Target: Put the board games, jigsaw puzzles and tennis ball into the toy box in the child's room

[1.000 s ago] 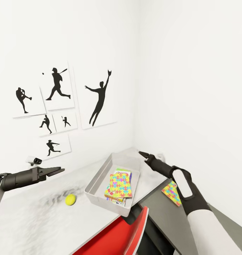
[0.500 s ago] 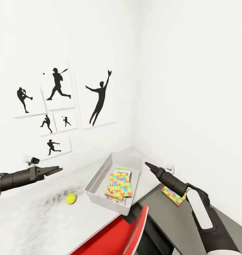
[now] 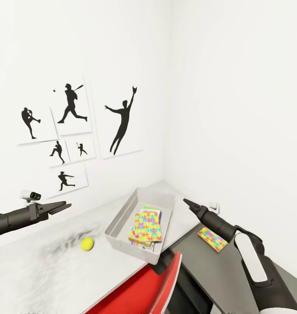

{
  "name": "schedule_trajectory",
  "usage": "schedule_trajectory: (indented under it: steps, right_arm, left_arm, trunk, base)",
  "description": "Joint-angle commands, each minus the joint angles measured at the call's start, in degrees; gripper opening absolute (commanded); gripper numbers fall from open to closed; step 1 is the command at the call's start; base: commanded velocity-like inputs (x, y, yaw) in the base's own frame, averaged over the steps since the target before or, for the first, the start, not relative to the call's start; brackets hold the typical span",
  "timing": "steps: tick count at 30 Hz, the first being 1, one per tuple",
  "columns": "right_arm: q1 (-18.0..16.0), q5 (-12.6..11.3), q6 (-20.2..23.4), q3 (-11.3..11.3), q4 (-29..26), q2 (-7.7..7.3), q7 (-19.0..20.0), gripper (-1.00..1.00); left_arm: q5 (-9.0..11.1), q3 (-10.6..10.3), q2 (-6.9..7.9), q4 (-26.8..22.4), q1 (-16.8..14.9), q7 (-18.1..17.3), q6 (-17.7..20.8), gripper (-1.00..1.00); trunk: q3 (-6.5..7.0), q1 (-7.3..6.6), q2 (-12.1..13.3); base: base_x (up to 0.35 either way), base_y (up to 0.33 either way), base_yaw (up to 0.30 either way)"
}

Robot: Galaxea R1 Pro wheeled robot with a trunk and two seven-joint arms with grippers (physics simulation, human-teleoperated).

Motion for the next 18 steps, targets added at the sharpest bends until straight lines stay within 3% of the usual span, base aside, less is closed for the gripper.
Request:
schedule_trajectory:
  steps: [1,13,18]
  right_arm:
    - [-0.02,-0.20,0.40,-0.09,0.01,-0.09,0.08,1.00]
    - [-0.02,-0.20,0.32,-0.10,0.09,-0.24,0.08,1.00]
    - [-0.02,-0.20,0.31,-0.14,0.23,-0.31,0.08,1.00]
  left_arm:
    - [-0.07,-0.01,0.01,-0.01,-0.01,-0.25,0.61,1.00]
    - [-0.07,-0.02,0.01,-0.20,0.00,-0.25,0.66,1.00]
    - [-0.07,-0.02,0.01,-0.18,0.00,-0.25,0.76,1.00]
  trunk:
    - [-0.03,0.00,-0.04]
    - [-0.03,0.00,-0.04]
    - [-0.03,0.00,-0.04]
  base:
    - [-0.116,0.000,0.000]
    - [-0.190,0.000,0.000]
    - [-0.055,0.000,0.000]
